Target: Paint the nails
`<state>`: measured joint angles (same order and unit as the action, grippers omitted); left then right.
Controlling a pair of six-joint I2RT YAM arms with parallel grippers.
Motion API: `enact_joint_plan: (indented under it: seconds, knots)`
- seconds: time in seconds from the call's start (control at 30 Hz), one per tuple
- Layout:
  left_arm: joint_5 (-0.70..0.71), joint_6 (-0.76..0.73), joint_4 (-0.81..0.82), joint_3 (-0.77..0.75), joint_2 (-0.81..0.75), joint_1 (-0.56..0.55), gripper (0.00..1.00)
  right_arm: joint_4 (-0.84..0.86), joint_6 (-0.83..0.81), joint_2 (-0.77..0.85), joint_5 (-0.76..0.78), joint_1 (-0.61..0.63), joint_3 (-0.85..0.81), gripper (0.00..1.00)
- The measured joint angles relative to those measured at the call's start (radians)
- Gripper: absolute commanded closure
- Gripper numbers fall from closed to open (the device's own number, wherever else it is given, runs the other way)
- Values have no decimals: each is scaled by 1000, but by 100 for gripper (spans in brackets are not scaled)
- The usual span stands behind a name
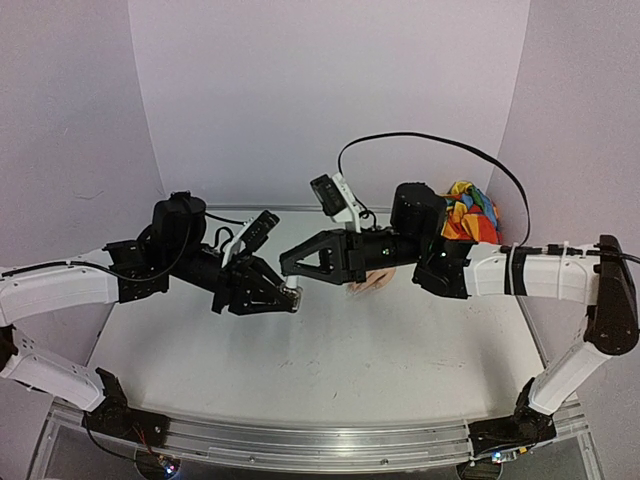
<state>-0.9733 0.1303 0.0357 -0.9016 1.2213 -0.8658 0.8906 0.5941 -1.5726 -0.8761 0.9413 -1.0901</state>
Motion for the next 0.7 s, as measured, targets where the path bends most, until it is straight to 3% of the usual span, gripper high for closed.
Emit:
enact_joint_plan:
  seconds: [0.2,0.43,0.53,0.6,0.7]
  knots:
    - [-3,1,0,-11,17,0,100,31,17,-18,-27,2,0,78]
    - [-2,4,-2,-14,27,1,100,58,17,-35,-49,6,0,100]
    - [8,4,-1,-15,27,1,100,60,14,-36,-46,6,0,100]
    - [37,-2,-1,-15,26,1,100,61,11,-35,-27,5,5,100]
    - [227,-10,-24,-10,3,-7,100,43,-6,-34,69,-9,15,100]
